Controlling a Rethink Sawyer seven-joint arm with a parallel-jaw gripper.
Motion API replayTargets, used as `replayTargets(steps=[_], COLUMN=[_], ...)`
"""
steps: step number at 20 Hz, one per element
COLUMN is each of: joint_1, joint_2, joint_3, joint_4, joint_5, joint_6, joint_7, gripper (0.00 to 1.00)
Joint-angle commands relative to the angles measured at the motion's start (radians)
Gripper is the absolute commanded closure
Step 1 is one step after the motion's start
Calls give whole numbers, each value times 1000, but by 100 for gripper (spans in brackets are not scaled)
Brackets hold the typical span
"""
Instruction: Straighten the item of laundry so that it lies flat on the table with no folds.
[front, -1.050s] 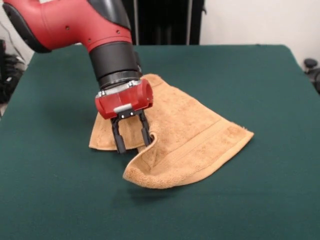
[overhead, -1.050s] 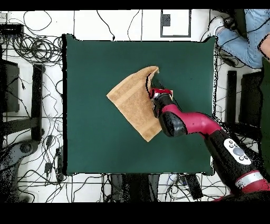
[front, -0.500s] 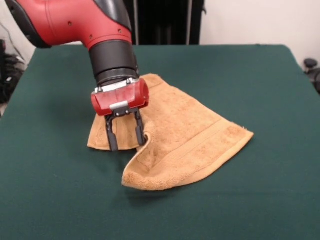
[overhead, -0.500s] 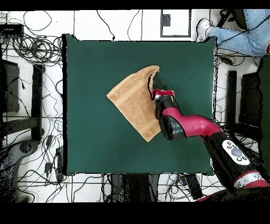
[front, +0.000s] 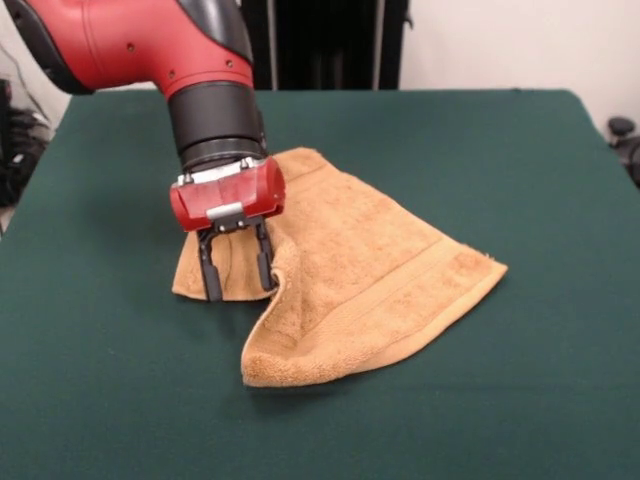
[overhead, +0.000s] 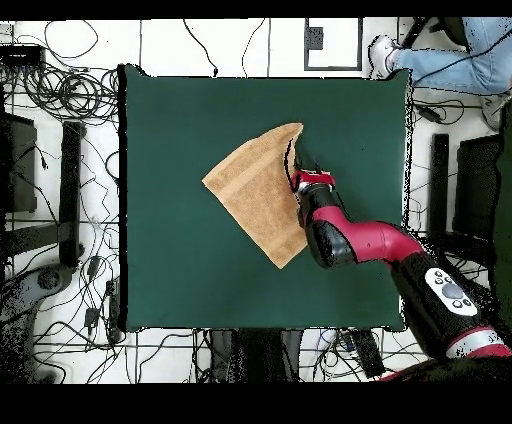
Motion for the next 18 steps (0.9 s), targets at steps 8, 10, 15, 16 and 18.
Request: replayTargets(steps=[8, 10, 15, 16, 18], joint_1=[46, 68, 92, 95, 103], joint_2=[33, 30, 50, 64, 78], joint_3=[56, 26, -3, -3, -7], joint_4=[-34, -22, -14, -20, -27], joint_5=[7, 44, 85, 88, 96], joint_6=[-38, -86, -176, -200, -222], joint_7=[145, 144, 134, 134, 135], gripper=[0, 0, 0, 0, 0])
